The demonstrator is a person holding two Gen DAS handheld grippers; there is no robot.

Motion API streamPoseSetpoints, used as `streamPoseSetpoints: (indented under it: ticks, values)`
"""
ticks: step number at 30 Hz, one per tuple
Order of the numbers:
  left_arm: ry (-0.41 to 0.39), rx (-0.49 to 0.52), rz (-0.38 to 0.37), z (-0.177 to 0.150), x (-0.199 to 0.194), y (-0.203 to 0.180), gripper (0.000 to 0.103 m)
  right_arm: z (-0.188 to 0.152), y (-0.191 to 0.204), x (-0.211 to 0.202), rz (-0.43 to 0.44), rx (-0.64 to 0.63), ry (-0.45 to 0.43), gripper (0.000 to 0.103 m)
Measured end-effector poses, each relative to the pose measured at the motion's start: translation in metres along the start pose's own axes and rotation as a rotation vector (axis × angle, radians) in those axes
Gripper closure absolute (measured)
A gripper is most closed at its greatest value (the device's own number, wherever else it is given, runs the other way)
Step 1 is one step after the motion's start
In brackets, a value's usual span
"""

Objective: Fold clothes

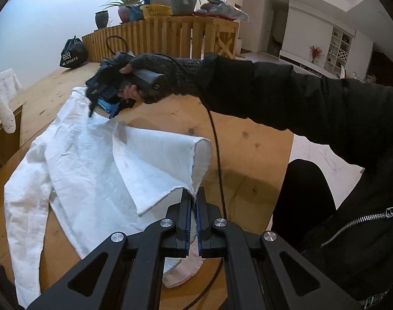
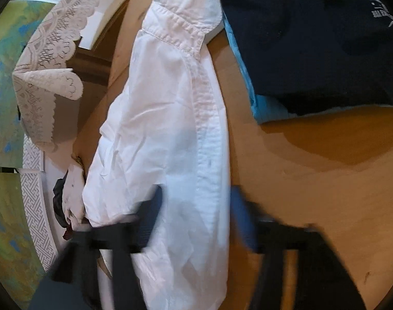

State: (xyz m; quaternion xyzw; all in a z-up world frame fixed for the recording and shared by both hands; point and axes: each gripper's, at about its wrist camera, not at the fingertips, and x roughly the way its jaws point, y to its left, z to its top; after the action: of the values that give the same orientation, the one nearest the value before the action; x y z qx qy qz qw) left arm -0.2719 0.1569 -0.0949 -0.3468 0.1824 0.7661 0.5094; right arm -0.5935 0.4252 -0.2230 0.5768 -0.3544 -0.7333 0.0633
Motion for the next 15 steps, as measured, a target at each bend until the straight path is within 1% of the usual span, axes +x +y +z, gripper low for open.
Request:
streamPoseSetpoints:
  ticks: [4, 5, 7, 8, 9, 10, 11, 13, 15]
  values:
    - [0.008, 0.011, 0.007, -0.001, 0.001, -0.004, 0.1, 0.002, 0.007, 0.006, -0.037, -0.037, 0.017, 0.045]
    - [0.01, 0.012, 0.008, -0.001, 0.001, -0.005, 0.1, 0.001, 0.007, 0.009, -0.041, -0.035, 0.034, 0.045]
    - [0.011, 0.013, 0.007, -0.001, 0.0, -0.007, 0.1, 0.0, 0.005, 0.01, -0.029, -0.038, 0.036, 0.046]
    - [0.012, 0.014, 0.007, -0.001, 0.0, -0.008, 0.1, 0.0, 0.004, 0.009, -0.022, -0.041, 0.034, 0.053]
    - [0.012, 0.017, 0.008, 0.0, 0.0, -0.009, 0.1, 0.0, 0.002, 0.01, -0.021, -0.04, 0.036, 0.079]
    - [0.01, 0.023, 0.013, 0.0, -0.001, -0.01, 0.1, -0.001, -0.001, 0.011, -0.021, -0.039, 0.038, 0.095]
    - [0.008, 0.029, 0.022, 0.001, -0.002, -0.011, 0.1, -0.002, -0.001, 0.012, -0.023, -0.047, 0.036, 0.1]
    - [-0.004, 0.034, 0.036, 0.002, -0.006, -0.011, 0.1, -0.003, -0.001, 0.012, -0.029, -0.069, 0.031, 0.1]
    - [-0.021, 0.025, 0.049, 0.003, -0.013, -0.007, 0.1, -0.003, 0.002, 0.008, -0.037, -0.077, 0.007, 0.1]
